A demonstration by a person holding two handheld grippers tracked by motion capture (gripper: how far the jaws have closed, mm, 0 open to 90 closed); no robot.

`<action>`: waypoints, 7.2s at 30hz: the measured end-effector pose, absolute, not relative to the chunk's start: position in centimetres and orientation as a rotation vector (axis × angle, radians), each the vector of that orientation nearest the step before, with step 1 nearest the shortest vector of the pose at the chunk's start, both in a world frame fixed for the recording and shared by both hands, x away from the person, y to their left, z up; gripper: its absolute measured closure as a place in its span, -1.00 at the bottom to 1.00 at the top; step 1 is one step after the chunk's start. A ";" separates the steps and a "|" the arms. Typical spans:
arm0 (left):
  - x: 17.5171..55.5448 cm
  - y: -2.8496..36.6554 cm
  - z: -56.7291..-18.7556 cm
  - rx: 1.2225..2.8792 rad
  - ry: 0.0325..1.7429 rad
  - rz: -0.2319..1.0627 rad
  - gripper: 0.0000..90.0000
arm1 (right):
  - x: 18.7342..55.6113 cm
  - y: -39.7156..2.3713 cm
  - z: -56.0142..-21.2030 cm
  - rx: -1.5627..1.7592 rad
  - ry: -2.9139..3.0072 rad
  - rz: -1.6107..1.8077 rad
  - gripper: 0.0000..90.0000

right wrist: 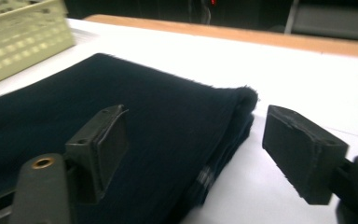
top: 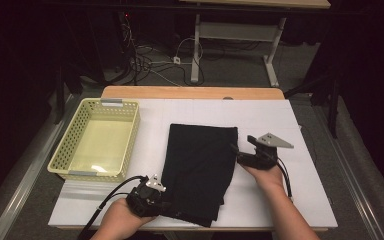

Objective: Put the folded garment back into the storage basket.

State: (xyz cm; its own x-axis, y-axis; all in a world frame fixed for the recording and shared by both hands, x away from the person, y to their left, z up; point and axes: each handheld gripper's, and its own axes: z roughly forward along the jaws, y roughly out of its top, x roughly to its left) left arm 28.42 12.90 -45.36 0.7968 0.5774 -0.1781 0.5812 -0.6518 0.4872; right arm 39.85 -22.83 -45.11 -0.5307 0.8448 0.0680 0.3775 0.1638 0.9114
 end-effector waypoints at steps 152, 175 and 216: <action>34.6 16.7 -37.0 2.895 1.110 -0.134 0.63 | 45.6 -12.9 -42.5 0.960 2.189 1.185 0.73; 35.7 16.5 -34.0 2.960 1.124 -0.150 0.63 | 45.0 -11.8 -39.5 0.914 2.160 1.227 0.72; 35.0 23.8 -26.3 2.874 1.249 -0.039 0.63 | 46.3 -5.1 -30.1 0.726 2.097 1.334 0.72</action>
